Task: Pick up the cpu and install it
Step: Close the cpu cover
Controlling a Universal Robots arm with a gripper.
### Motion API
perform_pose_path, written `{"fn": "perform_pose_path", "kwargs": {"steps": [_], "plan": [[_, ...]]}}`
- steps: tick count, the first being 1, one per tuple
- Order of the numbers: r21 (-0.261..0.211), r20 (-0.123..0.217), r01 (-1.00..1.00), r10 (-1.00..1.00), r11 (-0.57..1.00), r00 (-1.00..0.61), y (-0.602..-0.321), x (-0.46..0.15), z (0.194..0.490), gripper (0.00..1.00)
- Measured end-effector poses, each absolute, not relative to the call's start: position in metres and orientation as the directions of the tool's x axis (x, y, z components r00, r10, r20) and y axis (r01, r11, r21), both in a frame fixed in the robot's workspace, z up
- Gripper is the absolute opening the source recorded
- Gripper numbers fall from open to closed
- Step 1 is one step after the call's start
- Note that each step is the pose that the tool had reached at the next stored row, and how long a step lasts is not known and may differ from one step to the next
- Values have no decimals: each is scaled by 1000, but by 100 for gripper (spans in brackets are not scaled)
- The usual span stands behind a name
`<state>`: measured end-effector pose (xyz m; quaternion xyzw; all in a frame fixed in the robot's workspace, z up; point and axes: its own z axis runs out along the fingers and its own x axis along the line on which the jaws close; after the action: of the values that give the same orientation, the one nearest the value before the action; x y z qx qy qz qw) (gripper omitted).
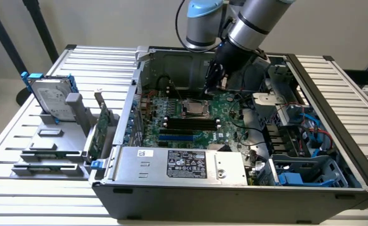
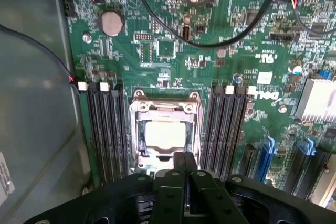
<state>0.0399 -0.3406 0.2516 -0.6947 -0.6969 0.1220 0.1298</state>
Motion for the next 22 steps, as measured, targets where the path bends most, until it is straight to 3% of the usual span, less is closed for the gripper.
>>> {"fn": "perform_pose_path", "kwargs": {"steps": [7,22], "plan": [[-390,21,921,1000,9,0,-343,33,250,11],[-392,55,920,999,19,3,-343,-2,241,11]]}}
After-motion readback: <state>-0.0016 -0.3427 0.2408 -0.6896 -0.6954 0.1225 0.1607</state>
